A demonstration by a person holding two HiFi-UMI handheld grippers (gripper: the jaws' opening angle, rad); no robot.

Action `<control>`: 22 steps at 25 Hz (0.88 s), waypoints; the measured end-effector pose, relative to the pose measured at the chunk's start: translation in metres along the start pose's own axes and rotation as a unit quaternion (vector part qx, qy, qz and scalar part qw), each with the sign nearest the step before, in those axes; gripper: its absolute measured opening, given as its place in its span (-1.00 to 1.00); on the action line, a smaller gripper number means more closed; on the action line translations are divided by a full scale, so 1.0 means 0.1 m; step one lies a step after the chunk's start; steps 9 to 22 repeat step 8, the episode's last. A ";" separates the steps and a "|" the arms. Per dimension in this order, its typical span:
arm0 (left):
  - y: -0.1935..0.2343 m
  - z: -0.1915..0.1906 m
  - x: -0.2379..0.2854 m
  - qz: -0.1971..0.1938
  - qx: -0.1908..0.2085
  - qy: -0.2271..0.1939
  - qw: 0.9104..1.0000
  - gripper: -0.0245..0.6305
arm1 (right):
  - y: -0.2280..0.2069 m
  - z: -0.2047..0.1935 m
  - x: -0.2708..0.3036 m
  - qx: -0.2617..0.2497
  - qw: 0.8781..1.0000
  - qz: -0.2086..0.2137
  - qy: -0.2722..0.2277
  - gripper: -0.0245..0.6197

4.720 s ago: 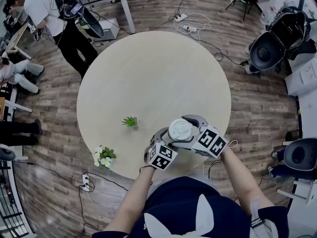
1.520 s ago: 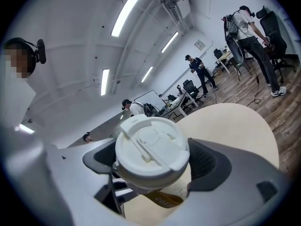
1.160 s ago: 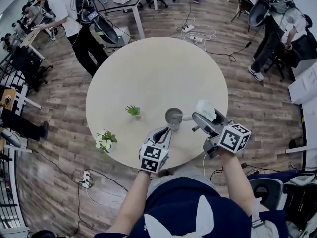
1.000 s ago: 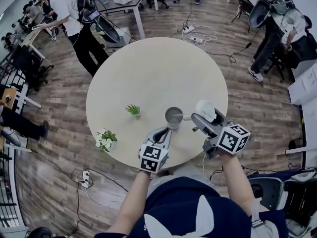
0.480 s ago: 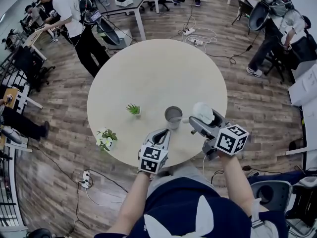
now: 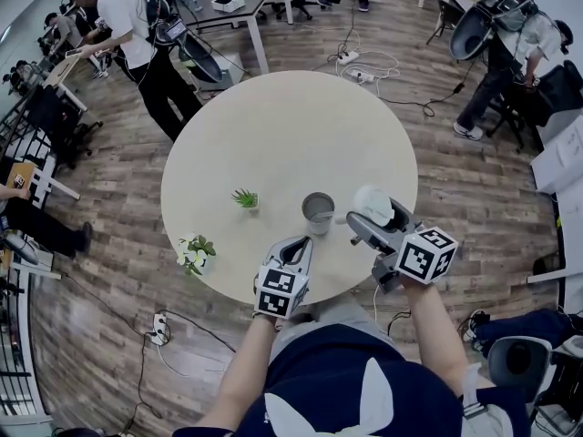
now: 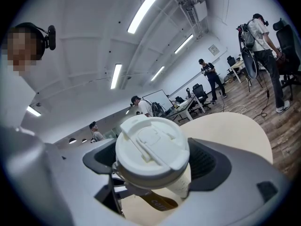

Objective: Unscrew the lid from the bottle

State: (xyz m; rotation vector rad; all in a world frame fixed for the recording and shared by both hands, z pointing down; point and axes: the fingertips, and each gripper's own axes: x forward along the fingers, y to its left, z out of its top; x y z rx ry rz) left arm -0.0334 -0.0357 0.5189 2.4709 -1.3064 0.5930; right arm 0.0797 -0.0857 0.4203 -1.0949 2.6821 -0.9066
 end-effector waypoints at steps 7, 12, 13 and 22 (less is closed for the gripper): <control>0.01 0.00 0.02 0.000 0.000 -0.001 1.000 -0.85 | 0.02 0.04 0.01 -0.003 1.000 0.002 -0.002 0.49; 0.01 0.00 0.02 0.000 0.000 -0.001 1.000 -0.85 | 0.01 0.04 0.02 -0.003 1.000 0.002 -0.002 0.49; 0.01 0.00 0.02 0.000 0.000 -0.001 1.000 -0.85 | 0.01 0.04 0.02 -0.003 1.000 0.002 -0.002 0.49; 0.01 0.00 0.02 0.000 0.000 -0.001 1.000 -0.85 | 0.01 0.04 0.02 -0.003 1.000 0.002 -0.002 0.49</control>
